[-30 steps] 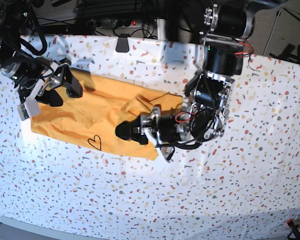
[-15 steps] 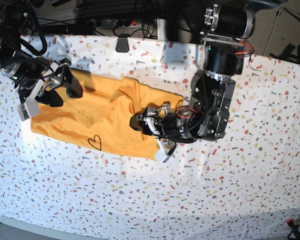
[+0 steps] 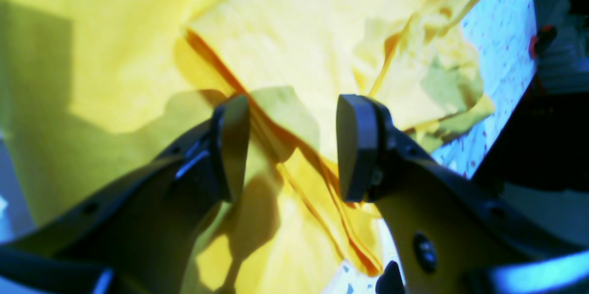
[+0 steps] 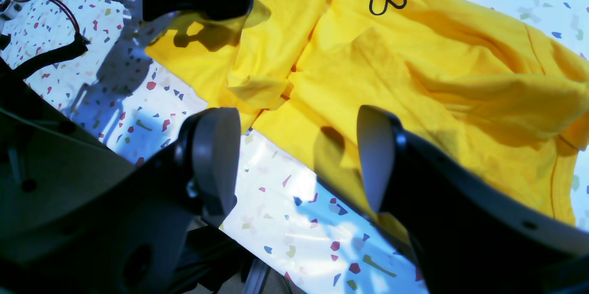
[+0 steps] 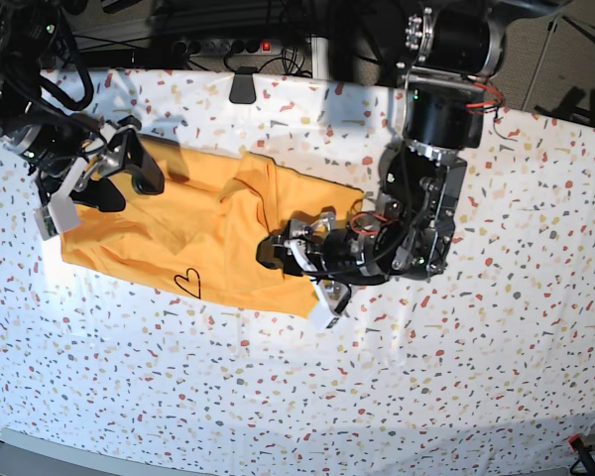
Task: Fold the T-shirt properly
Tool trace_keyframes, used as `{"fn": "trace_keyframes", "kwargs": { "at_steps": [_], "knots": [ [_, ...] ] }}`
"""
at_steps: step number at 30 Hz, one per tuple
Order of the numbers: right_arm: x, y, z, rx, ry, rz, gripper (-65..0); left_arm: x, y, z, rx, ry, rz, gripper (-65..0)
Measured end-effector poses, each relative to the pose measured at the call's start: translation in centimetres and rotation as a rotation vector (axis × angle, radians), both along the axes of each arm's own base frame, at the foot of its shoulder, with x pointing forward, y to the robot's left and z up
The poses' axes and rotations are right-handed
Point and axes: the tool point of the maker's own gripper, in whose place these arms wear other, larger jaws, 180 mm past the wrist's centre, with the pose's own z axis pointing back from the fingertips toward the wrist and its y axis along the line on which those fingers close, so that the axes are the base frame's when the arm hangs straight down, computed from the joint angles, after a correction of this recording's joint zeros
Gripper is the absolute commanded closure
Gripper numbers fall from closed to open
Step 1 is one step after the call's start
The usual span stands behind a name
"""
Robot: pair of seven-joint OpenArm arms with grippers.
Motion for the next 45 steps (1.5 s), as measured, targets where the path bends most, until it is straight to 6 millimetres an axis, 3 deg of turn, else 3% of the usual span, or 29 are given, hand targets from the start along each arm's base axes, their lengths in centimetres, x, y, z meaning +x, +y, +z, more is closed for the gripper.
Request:
{"fn": "trace_keyframes", "kwargs": {
  "at_steps": [3, 7, 12, 22, 33, 40, 45],
  "knots": [
    [0.0, 0.0, 0.0, 0.001, -0.003, 0.0, -39.4, 0.3, 0.0, 0.1, -0.004, -0.013, 0.012, -29.6],
    [0.0, 0.0, 0.0, 0.001, -0.003, 0.0, -39.4, 0.7, 1.2, -1.3, 0.089, -0.005, 0.055, -29.6],
    [0.2, 0.1, 0.2, 0.008, -0.014, -0.002, -39.4, -0.1, 1.3, -2.2, 0.082, 0.025, 0.075, -29.6],
    [0.2, 0.1, 0.3, 0.011, -0.02, -0.003, -39.4, -2.6, -4.1, -1.9, 0.079, 0.004, -0.025, -29.6],
    [0.3, 0.1, 0.4, 0.012, -0.023, -0.004, -39.4, -1.2, -7.6, 2.6, 0.017, -0.084, -0.116, -29.6],
    [0.6, 0.1, 0.7, 0.019, -0.042, -0.007, -39.4, -3.1, -9.3, 4.6, -0.125, -0.076, -0.221, -29.6],
    [1.8, -0.1, 1.8, 0.009, -0.088, -0.012, -39.4, -3.3, -9.3, 4.7, -0.132, -0.08, -0.233, -29.6]
  ]
}}
